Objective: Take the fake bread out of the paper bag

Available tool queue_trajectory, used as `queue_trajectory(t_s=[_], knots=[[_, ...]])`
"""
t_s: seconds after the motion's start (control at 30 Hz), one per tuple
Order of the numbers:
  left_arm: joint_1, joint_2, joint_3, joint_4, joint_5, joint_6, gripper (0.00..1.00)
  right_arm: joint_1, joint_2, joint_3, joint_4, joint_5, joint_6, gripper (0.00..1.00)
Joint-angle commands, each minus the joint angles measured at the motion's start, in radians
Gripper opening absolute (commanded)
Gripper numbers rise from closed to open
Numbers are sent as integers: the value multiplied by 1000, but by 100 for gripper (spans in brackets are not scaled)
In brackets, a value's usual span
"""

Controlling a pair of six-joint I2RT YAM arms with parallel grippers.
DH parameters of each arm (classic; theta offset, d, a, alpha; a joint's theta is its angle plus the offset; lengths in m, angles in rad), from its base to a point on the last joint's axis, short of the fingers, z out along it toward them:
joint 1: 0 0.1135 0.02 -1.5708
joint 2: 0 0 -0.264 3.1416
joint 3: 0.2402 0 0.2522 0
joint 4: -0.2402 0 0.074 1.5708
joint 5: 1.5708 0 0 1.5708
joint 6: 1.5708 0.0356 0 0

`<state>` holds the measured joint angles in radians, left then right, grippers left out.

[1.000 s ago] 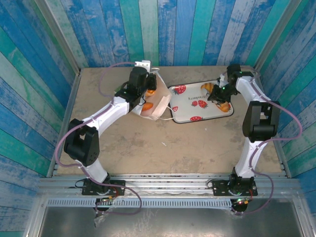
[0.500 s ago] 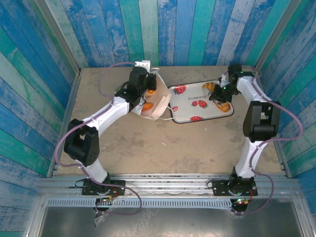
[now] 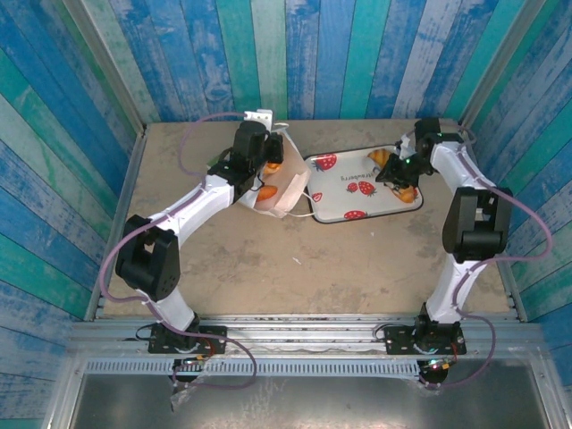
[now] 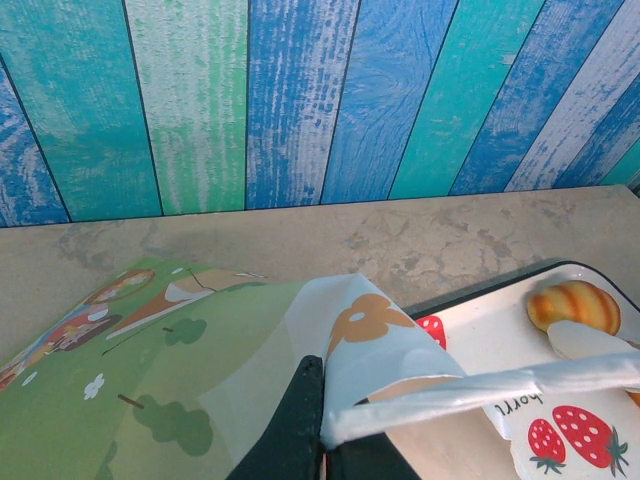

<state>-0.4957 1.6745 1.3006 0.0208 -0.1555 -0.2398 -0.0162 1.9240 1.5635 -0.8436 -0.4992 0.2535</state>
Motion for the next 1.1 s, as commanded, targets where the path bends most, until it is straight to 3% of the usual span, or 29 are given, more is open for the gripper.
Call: queue_trajectory(t_s=[0.0, 0.37, 0.67, 0.87, 1.07], knots=[[-1, 10, 6, 25, 4, 4, 1, -4, -86, -36, 23, -80, 6, 33], [-1, -1, -6, 35, 7, -1, 0, 60, -398, -227, 45, -116, 34, 35], [-1, 4, -10, 40, 10, 3, 0, 186, -650, -316, 8, -88, 105, 36], [-1, 7, -11, 54, 22, -9, 0, 303, -711, -382, 145, -168, 231, 37], [-1, 4, -19, 64, 26, -15, 0, 424, -665, -417, 280, -198, 317, 37]])
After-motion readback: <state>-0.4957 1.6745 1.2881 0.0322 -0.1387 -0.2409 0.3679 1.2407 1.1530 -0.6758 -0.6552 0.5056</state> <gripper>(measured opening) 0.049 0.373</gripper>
